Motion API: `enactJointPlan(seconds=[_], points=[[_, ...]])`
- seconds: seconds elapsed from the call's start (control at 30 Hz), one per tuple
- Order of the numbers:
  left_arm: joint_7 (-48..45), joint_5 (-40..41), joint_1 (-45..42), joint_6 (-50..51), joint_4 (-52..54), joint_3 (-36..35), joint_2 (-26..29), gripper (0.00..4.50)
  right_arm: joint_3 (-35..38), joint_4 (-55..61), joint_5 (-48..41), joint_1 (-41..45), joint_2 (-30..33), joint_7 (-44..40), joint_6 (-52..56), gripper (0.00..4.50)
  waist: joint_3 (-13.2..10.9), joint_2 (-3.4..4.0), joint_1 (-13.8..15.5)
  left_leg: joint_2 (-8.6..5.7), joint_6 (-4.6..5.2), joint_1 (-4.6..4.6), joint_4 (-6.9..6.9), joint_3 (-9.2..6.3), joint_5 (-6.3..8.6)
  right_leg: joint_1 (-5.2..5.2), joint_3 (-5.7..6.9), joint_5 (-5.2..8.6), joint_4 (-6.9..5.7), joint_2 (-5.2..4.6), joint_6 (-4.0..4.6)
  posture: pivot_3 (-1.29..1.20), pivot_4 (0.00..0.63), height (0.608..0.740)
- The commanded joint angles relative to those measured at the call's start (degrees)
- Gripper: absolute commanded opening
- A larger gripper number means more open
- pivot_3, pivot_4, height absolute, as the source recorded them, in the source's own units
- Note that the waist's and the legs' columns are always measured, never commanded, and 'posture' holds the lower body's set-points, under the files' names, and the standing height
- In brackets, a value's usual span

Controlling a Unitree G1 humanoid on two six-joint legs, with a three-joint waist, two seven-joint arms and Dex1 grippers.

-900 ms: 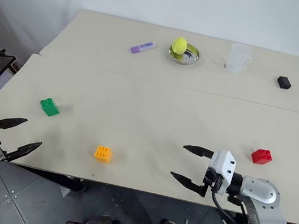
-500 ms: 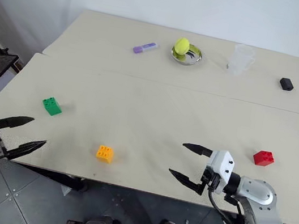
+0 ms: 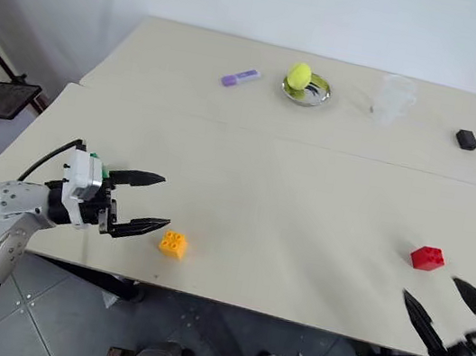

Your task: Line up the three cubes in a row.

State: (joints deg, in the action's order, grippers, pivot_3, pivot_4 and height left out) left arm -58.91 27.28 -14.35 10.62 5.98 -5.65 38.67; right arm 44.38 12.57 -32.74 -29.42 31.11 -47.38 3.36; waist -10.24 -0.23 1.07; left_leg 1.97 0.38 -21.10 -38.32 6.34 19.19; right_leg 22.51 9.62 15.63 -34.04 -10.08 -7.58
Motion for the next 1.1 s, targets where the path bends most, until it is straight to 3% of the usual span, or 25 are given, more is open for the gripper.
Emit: enactJointPlan(seconds=[0.03,0.13,0.37,0.53,0.77,0.87,1.0,1.1], points=[[-0.95,-0.44,-0.83,-1.04,0.23,1.18,-0.95,4.43,3.13,-4.16,0.06,1.0,0.34,2.16,-1.32,4.5,0.0,0.0,-0.98,0.01,0.01,0.04,0.01,0.02,0.0,0.01,-0.15,0.0,0.02,0.02,0.0,0.0,0.15,0.74],[-1.47,-0.31,-0.99,-0.67,0.51,1.83,-1.55,4.43,1.32,-5.16,2.17,4.41,3.0,5.09,0.55,4.5,0.0,0.01,-1.85,0.09,0.03,0.23,0.02,-0.08,0.0,0.02,-0.46,0.0,-0.03,0.08,0.01,0.0,0.15,0.74],[-1.9,0.26,0.24,0.55,1.55,1.03,-1.26,4.43,-7.17,-8.48,0.64,24.45,15.08,14.76,24.74,4.5,0.03,0.08,-2.6,0.17,0.05,0.49,0.01,0.15,-0.01,0.07,-0.74,-0.02,-0.28,0.06,0.06,0.0,0.15,0.74],[-1.31,0.07,0.86,0.8,2.63,1.16,-1.65,4.43,-15.63,-16.91,6.2,37.34,17.5,19.54,30.76,4.5,0.03,0.08,-1.36,0.26,-0.04,0.35,0.0,0.19,-0.01,0.16,-0.54,-0.02,-0.42,0.14,0.07,0.0,0.15,0.74],[0.03,0.22,2.01,1.37,4.42,0.35,-1.24,4.43,-20.47,-21.18,9.1,42.3,16.58,19.29,33.83,4.5,0.04,0.09,-0.47,0.23,0.02,-0.24,-0.4,0.41,0.03,0.5,-0.51,-0.04,-0.37,0.15,0.03,0.0,0.15,0.74],[0.24,0.0,2.3,1.41,4.65,-0.26,-0.67,4.5,-21.06,-21.0,9.6,41.5,16.14,18.8,34.45,3.91,0.04,0.09,-0.45,0.25,0.02,-0.24,-0.5,0.4,0.03,0.48,-0.52,-0.04,-0.41,0.15,0.04,0.0,0.15,0.74],[0.62,-0.02,2.27,1.44,4.73,-0.98,-0.04,4.5,-20.4,-19.09,8.26,40.76,15.66,17.61,35.44,2.57,0.04,0.09,-0.7,0.25,0.04,-0.24,-0.56,0.42,0.04,0.48,-0.55,-0.04,-0.43,0.15,0.04,0.0,0.15,0.74],[0.89,-0.03,2.38,1.5,4.74,-1.5,0.45,4.5,-21.35,-16.16,5.99,40.79,15.94,11.77,33.64,1.55,0.04,0.09,-1.01,0.26,0.04,-0.24,-0.56,0.4,0.05,0.48,-0.54,-0.04,-0.46,0.16,0.04,0.0,0.15,0.74]])
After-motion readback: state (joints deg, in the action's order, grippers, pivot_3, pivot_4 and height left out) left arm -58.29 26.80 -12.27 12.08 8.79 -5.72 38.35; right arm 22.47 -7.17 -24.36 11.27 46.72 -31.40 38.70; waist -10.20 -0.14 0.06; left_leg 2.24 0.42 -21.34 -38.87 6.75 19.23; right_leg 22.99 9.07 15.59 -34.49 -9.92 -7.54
